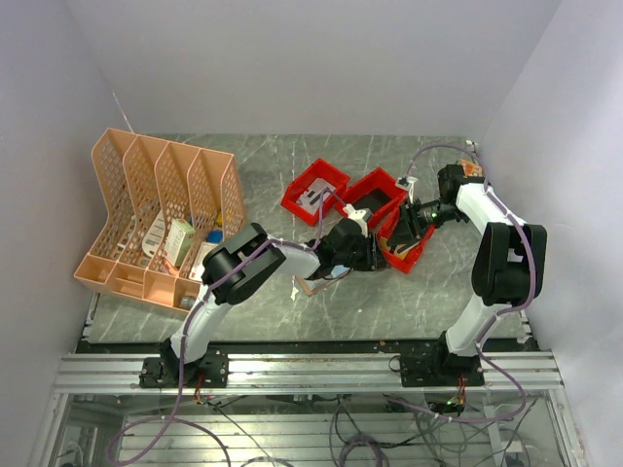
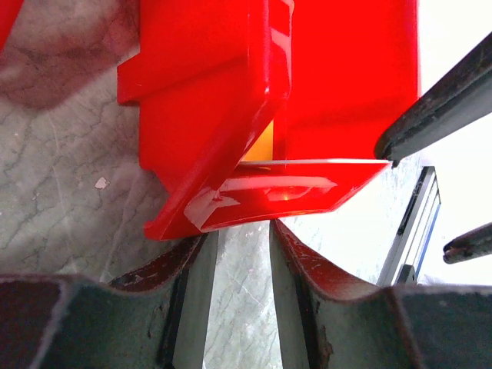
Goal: Put the credit cards into the card holder
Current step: Pick up the credit card from the storage box.
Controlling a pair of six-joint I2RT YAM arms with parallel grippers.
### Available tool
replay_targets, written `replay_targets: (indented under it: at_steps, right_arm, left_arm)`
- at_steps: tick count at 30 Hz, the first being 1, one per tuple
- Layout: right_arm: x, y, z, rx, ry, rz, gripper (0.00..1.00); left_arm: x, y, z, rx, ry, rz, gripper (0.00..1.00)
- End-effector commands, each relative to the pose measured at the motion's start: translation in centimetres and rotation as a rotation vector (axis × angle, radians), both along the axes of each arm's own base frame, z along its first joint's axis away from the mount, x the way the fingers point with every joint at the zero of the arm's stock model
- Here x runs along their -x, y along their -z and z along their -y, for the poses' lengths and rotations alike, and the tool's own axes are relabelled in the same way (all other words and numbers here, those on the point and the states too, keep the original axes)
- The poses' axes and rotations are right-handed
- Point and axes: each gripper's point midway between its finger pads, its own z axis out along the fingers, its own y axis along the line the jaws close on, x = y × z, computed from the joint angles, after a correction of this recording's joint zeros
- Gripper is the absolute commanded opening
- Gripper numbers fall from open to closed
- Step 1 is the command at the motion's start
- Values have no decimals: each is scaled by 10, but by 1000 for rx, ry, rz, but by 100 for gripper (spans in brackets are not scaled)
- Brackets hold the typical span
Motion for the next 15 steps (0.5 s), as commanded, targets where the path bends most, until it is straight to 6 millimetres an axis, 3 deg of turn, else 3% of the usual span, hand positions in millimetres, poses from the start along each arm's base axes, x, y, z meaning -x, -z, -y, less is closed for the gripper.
replay_targets:
  at_steps: [1, 15]
  right_arm:
    - [6, 0, -1, 2, -4, -11, 35]
    - [6, -19, -7, -48, -35, 30, 43]
  left_arm:
    - [-16, -9, 0, 21, -33, 44, 44]
    - [-17, -8, -2, 21, -38, 40, 44]
